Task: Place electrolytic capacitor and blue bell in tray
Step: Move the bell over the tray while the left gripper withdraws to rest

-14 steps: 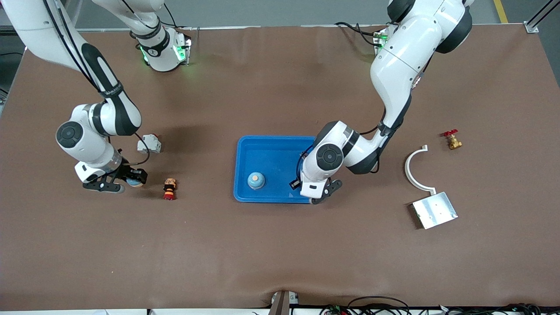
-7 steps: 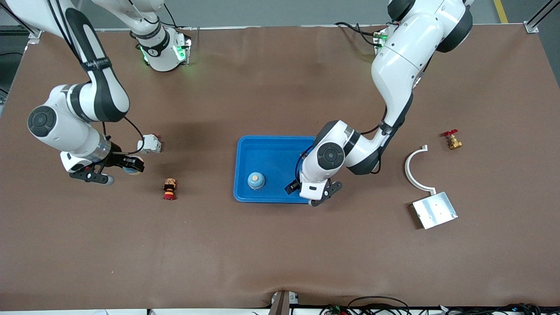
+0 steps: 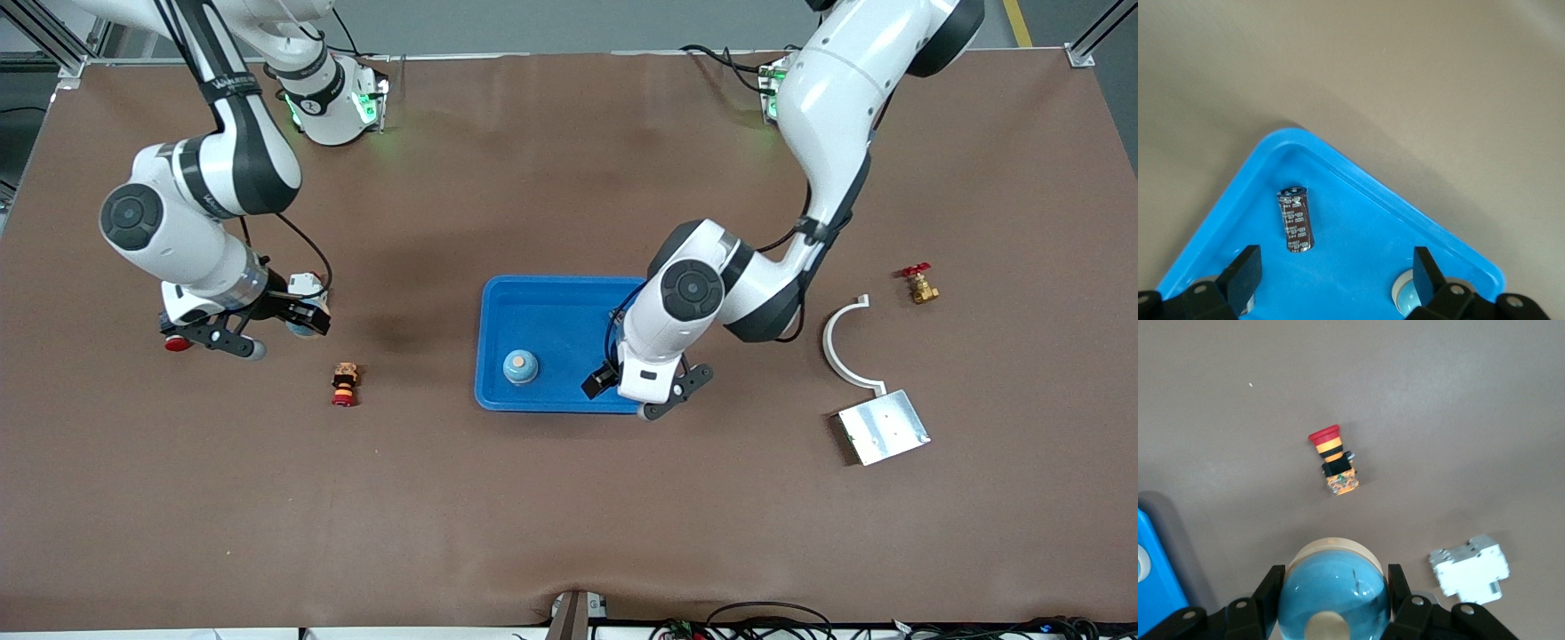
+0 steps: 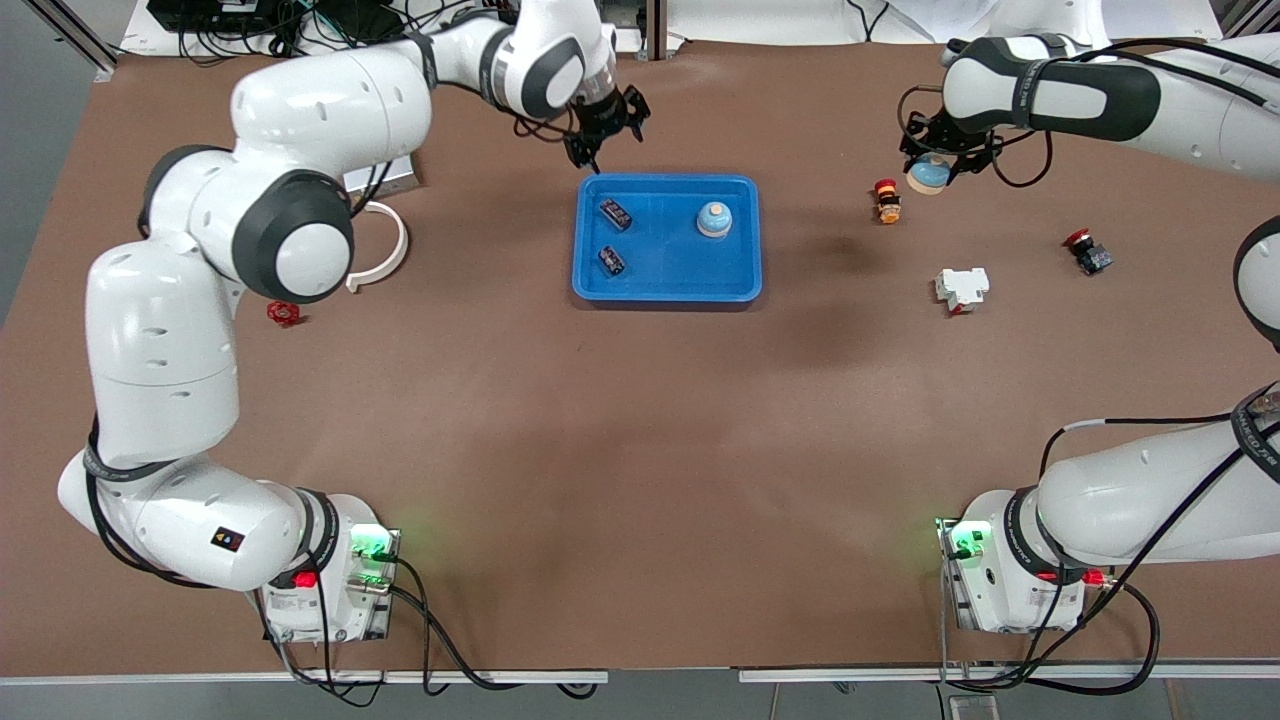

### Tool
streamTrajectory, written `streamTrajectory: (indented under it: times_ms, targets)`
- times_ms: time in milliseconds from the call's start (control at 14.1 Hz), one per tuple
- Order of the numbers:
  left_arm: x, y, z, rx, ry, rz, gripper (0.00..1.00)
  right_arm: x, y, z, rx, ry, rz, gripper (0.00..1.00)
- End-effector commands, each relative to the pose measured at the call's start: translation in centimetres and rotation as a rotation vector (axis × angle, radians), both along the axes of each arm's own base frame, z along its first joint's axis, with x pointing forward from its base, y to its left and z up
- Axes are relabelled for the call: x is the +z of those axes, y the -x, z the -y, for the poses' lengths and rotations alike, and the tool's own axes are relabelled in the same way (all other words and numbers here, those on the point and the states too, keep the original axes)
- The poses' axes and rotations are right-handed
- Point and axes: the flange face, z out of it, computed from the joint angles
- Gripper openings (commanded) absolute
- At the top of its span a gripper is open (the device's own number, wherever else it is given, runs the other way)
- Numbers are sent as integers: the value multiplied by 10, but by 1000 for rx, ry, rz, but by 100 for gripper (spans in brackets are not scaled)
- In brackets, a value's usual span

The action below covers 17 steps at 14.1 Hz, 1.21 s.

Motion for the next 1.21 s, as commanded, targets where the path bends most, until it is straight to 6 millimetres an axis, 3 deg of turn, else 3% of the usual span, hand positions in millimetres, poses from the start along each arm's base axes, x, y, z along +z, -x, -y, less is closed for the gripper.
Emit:
streamTrajectory:
  times_ms: [0, 71, 213, 427, 569, 711, 1138]
  targets:
    - [56, 0, -26, 28, -32, 20, 100, 0, 11, -32, -74, -3, -10, 0]
    - [74, 4, -32, 22, -49, 10, 100, 0, 15, -45, -97, 3, -13, 0]
    - [109, 5, -62, 22, -94, -26, 100, -1, 24, -75, -124, 8, -17, 0]
    - [142, 10, -111, -78, -151, -113, 100, -2, 34, -108, -170, 7, -15, 0]
    - [154, 10, -147, -145, -149, -168, 100, -4, 44, -136, -208, 1, 0, 0]
    - [169, 15, -187, -238, -149, -172, 100, -17, 55, -152, -239, 13, 21, 0]
    - [185, 62, -323, -502, -120, -157, 100, -55, 83, -215, -311, 29, 32, 0]
